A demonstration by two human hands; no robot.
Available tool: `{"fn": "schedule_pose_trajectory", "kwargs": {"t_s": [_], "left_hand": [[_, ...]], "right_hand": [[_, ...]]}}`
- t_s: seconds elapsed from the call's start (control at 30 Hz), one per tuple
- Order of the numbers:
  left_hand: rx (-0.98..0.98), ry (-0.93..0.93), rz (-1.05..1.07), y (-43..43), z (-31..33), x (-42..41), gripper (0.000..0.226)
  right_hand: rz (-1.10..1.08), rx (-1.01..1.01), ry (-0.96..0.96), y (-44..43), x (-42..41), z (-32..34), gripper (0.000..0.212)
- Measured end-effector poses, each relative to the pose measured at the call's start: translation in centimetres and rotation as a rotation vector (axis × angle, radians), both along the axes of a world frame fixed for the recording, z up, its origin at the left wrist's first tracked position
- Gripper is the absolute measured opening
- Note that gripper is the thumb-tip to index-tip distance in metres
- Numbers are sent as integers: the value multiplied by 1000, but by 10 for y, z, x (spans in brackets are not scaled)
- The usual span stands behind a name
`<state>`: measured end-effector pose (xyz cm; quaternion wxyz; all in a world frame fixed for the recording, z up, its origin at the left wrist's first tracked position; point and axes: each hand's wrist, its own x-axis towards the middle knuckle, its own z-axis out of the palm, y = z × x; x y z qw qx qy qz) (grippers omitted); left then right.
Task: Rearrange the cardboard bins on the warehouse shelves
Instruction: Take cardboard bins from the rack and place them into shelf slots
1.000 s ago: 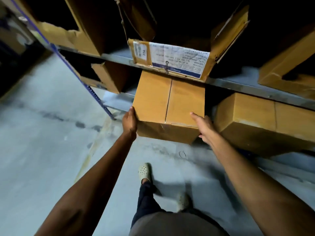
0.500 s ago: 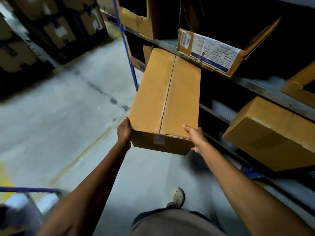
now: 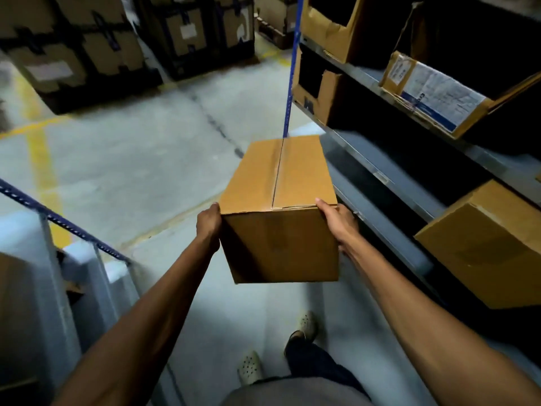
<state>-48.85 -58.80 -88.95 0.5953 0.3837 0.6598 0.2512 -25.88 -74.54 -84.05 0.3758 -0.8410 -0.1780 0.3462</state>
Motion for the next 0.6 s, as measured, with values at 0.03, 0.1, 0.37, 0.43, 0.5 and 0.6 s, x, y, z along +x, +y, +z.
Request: {"fn": "schedule_pose_trajectory", "kwargs": {"t_s": [0.03, 0.1, 0.37, 0.43, 0.5, 0.6], "left_hand": [[-10, 1, 21, 0, 2, -14, 37], [-16, 1, 56, -1, 8, -36, 48], [113, -240, 72, 10, 42, -90, 54], [83, -353, 59, 12, 45, -101, 70], [21, -490, 53, 10, 54, -104, 65], [-40, -651, 12, 13, 66, -94, 48]], "right_hand": [[37, 11, -27, 3, -8, 5, 95], [83, 31, -39, 8, -20, 16, 104], [127, 233, 170, 25, -35, 51, 41], [160, 295, 272, 26, -30, 54, 28], [171, 357, 346, 28, -25, 53, 40], [132, 438, 448, 31, -21, 52, 60]]}}
